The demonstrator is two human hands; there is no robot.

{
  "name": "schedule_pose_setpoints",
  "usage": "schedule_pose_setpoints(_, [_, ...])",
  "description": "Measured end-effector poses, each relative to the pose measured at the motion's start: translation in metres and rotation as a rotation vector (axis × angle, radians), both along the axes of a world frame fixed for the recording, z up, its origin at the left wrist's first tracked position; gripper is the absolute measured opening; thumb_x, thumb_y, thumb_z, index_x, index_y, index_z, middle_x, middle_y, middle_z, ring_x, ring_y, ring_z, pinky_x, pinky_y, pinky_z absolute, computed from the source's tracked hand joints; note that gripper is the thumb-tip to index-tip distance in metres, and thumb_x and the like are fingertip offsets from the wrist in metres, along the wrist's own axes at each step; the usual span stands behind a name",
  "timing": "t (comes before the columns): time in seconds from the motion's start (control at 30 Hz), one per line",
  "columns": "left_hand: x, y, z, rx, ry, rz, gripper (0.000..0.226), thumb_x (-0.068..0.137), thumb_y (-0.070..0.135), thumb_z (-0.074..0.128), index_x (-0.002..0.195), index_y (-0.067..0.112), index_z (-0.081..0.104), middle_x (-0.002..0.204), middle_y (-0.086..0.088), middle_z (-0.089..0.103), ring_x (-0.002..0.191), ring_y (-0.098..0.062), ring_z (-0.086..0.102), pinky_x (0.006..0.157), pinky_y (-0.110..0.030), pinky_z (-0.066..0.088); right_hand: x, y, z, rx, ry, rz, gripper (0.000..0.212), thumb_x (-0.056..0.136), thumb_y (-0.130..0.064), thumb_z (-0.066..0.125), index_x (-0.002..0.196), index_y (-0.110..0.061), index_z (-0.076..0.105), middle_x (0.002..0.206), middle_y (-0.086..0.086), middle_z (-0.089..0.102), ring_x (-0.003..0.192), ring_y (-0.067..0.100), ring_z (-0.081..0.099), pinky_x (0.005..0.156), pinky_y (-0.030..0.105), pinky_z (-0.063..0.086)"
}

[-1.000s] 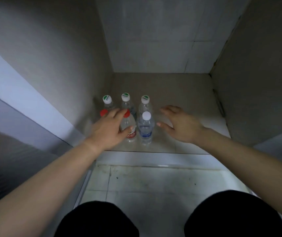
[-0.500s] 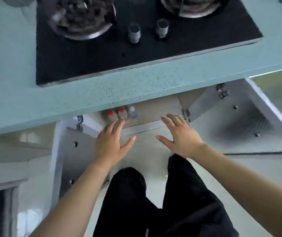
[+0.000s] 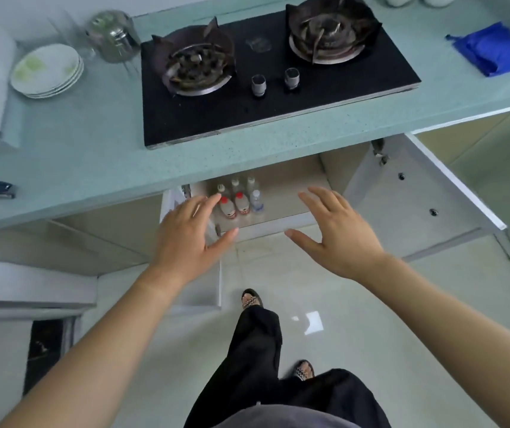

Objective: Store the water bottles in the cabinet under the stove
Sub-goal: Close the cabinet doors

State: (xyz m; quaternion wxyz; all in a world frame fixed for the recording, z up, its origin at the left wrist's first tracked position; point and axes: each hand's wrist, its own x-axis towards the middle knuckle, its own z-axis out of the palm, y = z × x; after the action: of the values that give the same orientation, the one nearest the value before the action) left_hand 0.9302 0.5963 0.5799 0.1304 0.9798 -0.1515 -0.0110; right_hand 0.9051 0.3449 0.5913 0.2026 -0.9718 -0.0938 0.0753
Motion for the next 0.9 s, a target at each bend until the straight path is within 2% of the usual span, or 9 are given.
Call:
schedule_pose_setpoints(0.17, [-0.033,0.039,0.019,-0.033,-0.006,0.037,0.078,0.08,0.068,0.029,0.137,0.017,0.041,0.135,-0.007,0.048,0.123,-0.026,0.045,0.096,-0.043,0.043,-0.027,0.045,0.01,0.044,-0.025,0.045,0.07,0.087,-0.06,0.039,0.142,-0.018,0.028,0.149,0.002,0.03,0.138,0.021,0.025,0.109,0.038,0.03])
schedule_pose_setpoints(0.3, [-0.032,0.081,0.031,0.024,0.006,0.047,0.079,0.079,0.07,0.024,0.14,0.021,0.035,0.142,-0.004,0.04,0.125,-0.022,0.044,0.09,-0.037,0.044,-0.026,0.09,0.013,0.066,-0.016,0.057,0.069,0.088,-0.058,0.04,0.143,-0.019,0.026,0.151,0.001,0.026,0.14,0.02,0.022,0.11,0.04,0.033])
schedule_pose_setpoints(0.4, [-0.018,0.119,0.023,0.099,0.026,0.013,0.071,0.086,0.066,0.032,0.142,0.022,0.032,0.144,-0.003,0.038,0.123,-0.022,0.045,0.09,-0.036,0.044,-0.017,0.134,0.004,0.08,-0.002,0.03,0.067,0.089,-0.055,0.043,0.142,-0.018,0.028,0.15,0.001,0.028,0.139,0.021,0.024,0.109,0.041,0.033])
schedule_pose_setpoints(0.53, [0.022,0.176,-0.004,0.131,0.093,-0.08,0.077,0.082,0.07,0.026,0.142,0.021,0.032,0.144,-0.005,0.038,0.13,-0.023,0.037,0.1,-0.04,0.04,0.001,0.202,-0.021,0.048,0.044,-0.039,0.066,0.089,-0.054,0.042,0.143,-0.019,0.026,0.15,0.003,0.027,0.138,0.023,0.026,0.11,0.042,0.032])
schedule_pose_setpoints(0.6, [0.05,0.204,-0.019,0.123,0.149,-0.142,0.073,0.084,0.066,0.03,0.142,0.021,0.032,0.145,-0.005,0.037,0.132,-0.023,0.035,0.104,-0.041,0.036,0.011,0.237,-0.034,0.034,0.076,-0.11,0.067,0.089,-0.054,0.043,0.143,-0.019,0.024,0.151,0.003,0.026,0.138,0.024,0.025,0.11,0.042,0.032])
schedule_pose_setpoints(0.77, [0.119,0.242,-0.057,0.179,0.156,-0.291,0.063,0.089,0.057,0.04,0.14,0.022,0.035,0.143,-0.004,0.039,0.131,-0.024,0.036,0.098,-0.041,0.039,0.038,0.304,-0.076,0.04,0.175,-0.298,0.065,0.089,-0.053,0.044,0.142,-0.021,0.023,0.15,0.003,0.027,0.136,0.025,0.028,0.105,0.044,0.038])
schedule_pose_setpoints(0.9, [0.174,0.244,-0.097,0.189,0.114,-0.409,0.061,0.09,0.052,0.042,0.141,0.02,0.034,0.147,-0.007,0.033,0.136,-0.026,0.028,0.103,-0.044,0.036,0.061,0.334,-0.116,0.075,0.242,-0.452,0.063,0.09,-0.046,0.046,0.142,-0.017,0.025,0.146,0.003,0.034,0.136,0.025,0.026,0.106,0.043,0.037])
